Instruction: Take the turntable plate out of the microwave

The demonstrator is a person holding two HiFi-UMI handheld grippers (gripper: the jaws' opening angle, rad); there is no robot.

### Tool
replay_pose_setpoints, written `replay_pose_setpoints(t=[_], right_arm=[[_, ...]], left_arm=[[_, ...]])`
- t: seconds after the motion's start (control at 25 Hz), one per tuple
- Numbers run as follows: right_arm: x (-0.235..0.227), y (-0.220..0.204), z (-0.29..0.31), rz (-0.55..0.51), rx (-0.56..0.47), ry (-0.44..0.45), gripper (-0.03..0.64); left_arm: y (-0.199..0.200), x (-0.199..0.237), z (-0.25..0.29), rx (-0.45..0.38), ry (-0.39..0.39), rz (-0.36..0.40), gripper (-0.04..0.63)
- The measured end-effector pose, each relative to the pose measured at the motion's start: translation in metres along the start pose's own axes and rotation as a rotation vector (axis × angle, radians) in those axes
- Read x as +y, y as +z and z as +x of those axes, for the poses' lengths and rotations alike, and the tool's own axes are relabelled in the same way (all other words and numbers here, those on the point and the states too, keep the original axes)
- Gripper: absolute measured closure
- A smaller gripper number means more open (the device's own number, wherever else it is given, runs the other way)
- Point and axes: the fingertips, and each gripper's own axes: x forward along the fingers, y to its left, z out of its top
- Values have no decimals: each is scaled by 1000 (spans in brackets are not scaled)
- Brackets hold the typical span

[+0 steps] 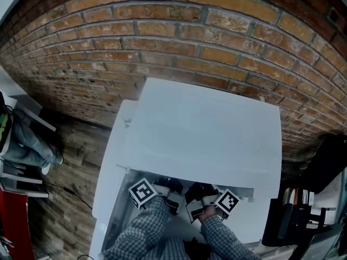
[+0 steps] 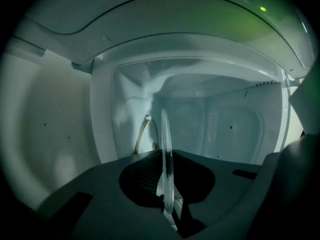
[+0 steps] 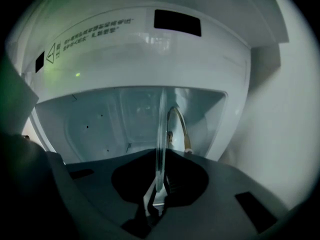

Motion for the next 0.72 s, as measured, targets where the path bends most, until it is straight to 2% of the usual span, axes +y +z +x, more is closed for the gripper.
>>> replay_pose_setpoints(t=[0.16,0.32,0.52,0.72], right_arm=[[1,-1,-1,-8,-5,0,575],[3,-2,-3,-16,-13,10,574],[8,-7,-7,-54,-9,27,574],[7,-12,-14,-64,3,33,572]], left_arm=[[0,-1,-2,5,-11,1,563],[0,-13,-2,5,-72,6,561],[-1,-10,-12,6,-38,30,560],[-4,-17,-19,9,-65,34,555]])
